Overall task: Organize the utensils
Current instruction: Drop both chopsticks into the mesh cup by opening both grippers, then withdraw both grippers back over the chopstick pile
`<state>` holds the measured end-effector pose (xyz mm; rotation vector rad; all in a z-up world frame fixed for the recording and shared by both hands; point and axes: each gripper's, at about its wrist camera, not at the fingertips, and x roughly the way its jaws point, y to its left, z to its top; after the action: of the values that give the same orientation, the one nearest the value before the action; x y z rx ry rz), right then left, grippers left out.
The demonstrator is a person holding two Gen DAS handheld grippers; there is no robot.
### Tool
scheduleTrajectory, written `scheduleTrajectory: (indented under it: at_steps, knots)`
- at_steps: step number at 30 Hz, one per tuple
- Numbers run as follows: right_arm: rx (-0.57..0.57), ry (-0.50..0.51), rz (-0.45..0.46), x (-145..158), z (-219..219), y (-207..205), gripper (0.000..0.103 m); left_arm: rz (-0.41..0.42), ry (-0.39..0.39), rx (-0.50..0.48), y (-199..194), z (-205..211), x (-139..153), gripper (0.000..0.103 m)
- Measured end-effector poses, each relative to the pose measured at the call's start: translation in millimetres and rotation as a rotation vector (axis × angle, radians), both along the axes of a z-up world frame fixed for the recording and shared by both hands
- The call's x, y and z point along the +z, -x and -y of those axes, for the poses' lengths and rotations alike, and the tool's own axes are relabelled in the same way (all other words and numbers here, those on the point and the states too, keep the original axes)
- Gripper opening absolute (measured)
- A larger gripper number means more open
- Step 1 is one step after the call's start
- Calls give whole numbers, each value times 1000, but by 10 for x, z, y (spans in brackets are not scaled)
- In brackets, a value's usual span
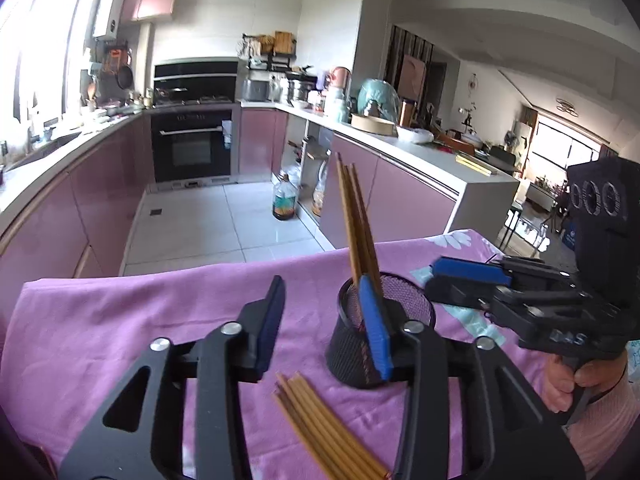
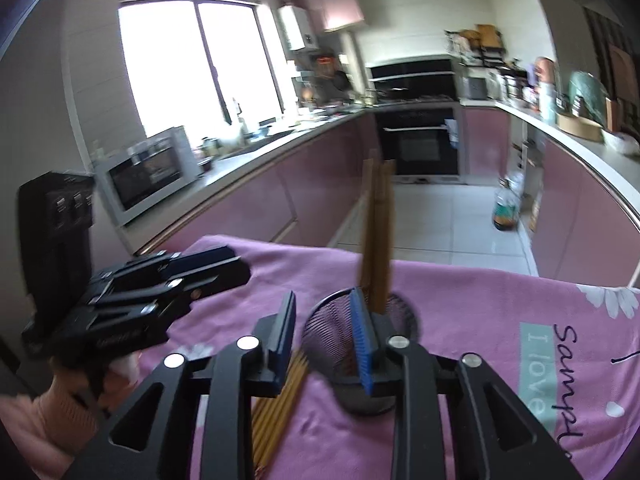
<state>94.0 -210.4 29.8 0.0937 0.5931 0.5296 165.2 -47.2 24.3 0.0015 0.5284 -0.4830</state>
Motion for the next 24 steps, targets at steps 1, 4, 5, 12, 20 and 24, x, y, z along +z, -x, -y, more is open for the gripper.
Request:
scheduleTrajectory:
  at_steps: [1,4,5,12,20,24]
  knots:
    - [18,9,-4,-30,-46,53,30,4,-1,8,69,-48,-15,44]
    - [60,39,-43,-176,-175,128,31,-11,-13,26,222,-164,-125,46]
    - [70,51,-60,-235,-220,137,31,-28,-21,34,263,-199,-200,46]
    - [71,107,-220,-805,-431,106,31,-164,-82,45,446,-336,-770,46]
    - [44,118,-268,-985,-503,176,31,-267,-86,20,537,-353,-1163,46]
    - [41,123,-274,-1033,-536,194,31,-287,-99,2,569,-263,-1237,46]
